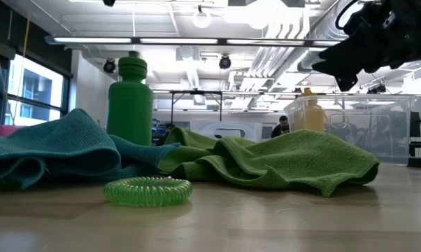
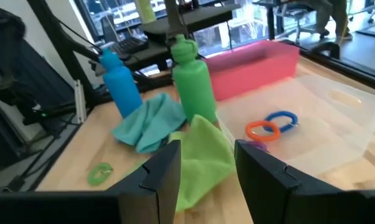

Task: Pick & Place Sports Items
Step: Put the blue microfiber towel into the red bin

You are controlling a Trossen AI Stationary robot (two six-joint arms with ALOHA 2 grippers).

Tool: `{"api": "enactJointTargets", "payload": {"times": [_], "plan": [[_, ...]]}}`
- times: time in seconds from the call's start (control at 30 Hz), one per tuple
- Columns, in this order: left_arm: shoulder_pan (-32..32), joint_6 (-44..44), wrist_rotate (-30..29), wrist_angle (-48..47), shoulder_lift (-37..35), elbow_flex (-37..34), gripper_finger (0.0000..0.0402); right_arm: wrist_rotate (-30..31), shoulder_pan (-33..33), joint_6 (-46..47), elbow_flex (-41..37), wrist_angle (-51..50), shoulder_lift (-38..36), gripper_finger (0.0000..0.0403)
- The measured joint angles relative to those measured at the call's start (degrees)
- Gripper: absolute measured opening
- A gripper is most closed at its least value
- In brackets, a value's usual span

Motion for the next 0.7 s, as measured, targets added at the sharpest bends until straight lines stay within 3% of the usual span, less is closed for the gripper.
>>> {"api": "enactJointTargets", "payload": {"times": [0.33,0.7], "plan": [[-1.01,0.91,0.30,-14.95,6.51,10.64,0.0186,0.12,-0.42,-2.73,0.04,-1.69,0.04,0.0142],[-2.93,1.10,1.56,-20.80,6.99,11.28,0.0186,0.33,-0.42,-2.73,0.04,-2.35,0.73,0.0142]]}}
